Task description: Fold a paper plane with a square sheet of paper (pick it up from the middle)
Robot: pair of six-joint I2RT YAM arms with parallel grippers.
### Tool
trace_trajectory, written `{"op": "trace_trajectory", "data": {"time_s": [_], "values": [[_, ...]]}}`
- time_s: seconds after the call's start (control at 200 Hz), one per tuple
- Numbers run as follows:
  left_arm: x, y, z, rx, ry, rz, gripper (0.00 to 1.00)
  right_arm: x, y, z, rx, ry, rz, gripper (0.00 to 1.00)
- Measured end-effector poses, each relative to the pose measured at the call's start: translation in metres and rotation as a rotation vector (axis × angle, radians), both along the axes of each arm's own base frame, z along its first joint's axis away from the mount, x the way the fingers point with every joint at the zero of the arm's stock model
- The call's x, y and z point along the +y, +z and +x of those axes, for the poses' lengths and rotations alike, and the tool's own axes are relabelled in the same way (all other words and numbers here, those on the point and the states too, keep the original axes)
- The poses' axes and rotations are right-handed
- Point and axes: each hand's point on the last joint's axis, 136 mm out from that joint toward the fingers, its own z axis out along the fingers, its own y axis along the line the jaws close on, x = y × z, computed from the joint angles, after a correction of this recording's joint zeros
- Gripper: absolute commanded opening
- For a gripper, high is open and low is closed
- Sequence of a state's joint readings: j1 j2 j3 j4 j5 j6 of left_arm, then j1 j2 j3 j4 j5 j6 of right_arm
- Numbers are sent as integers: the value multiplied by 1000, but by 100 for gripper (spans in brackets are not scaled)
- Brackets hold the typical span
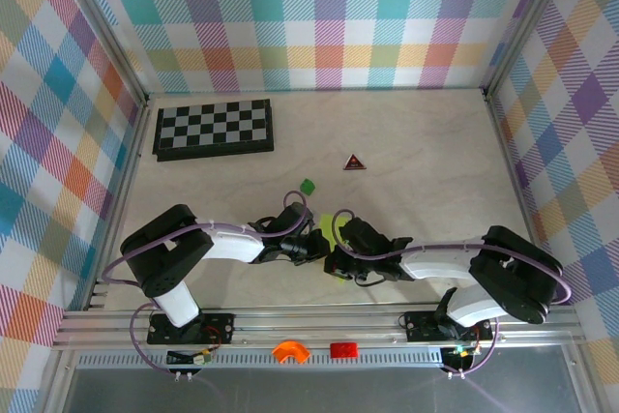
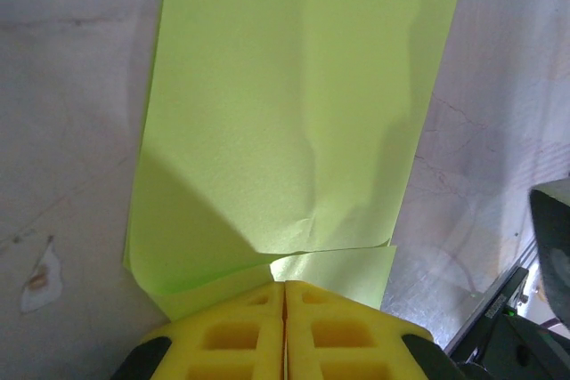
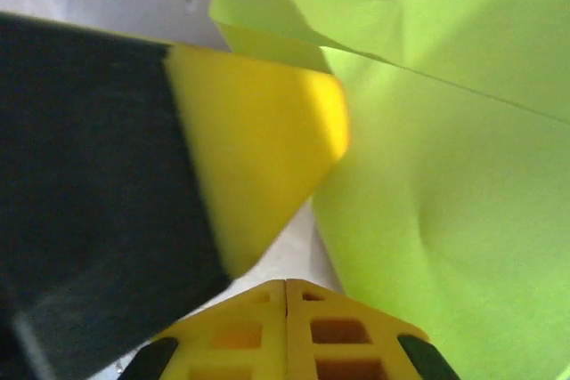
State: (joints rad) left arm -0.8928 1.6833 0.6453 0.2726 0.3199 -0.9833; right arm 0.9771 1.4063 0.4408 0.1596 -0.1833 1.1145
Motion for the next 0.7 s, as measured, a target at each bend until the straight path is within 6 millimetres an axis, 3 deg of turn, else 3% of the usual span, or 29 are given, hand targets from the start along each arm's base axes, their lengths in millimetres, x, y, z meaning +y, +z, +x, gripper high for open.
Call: {"op": "trace_trajectory", "data": {"time_s": [0.065,0.43,0.7], "values": [[0,0,0,0,0,0,9,-6,-7,-5,9,2,-8,8],[-1,0,-1,2,-4,-5,8,-19,-7,-28,8,55,90,10],[-1,0,-1,10,10,-13,8,-39,-7,-46,46,69,80,12]]}}
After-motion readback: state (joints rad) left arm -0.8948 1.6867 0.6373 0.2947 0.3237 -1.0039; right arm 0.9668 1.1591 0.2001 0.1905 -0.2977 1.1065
